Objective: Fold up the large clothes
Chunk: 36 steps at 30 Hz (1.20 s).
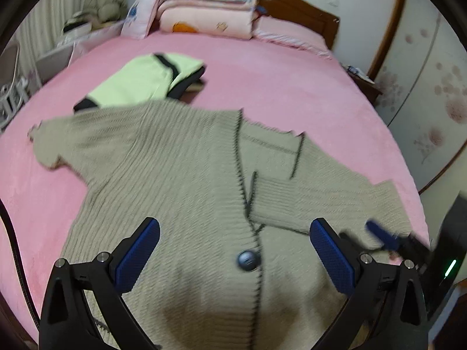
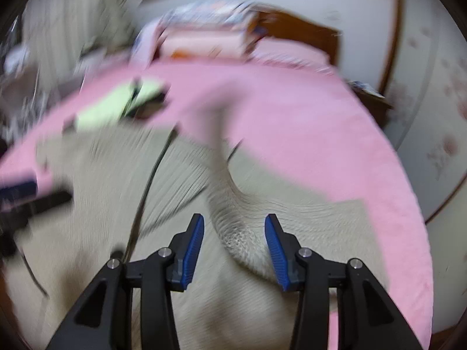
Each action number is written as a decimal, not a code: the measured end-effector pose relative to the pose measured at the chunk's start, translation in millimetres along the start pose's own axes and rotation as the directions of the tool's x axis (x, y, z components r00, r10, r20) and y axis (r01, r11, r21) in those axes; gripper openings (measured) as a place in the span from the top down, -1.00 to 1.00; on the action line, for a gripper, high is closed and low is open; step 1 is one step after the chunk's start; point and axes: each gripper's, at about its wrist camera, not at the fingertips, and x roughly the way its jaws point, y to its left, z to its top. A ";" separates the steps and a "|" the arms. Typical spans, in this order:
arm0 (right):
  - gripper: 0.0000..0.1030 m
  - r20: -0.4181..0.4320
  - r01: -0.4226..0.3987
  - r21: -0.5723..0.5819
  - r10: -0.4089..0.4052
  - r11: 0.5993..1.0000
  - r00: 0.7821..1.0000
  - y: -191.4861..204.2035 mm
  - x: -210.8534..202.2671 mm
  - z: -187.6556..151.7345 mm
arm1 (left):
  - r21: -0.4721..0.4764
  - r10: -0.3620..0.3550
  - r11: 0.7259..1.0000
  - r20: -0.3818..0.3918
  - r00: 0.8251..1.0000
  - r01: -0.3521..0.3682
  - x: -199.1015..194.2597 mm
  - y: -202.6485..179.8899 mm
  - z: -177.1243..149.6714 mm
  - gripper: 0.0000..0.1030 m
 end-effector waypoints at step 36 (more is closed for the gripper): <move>0.16 0.005 -0.072 0.590 0.085 0.804 0.996 -84.4 -37.8 -111.1 | -0.351 -0.523 0.834 -0.257 0.813 0.426 194.7 -18.9 8.2 0.74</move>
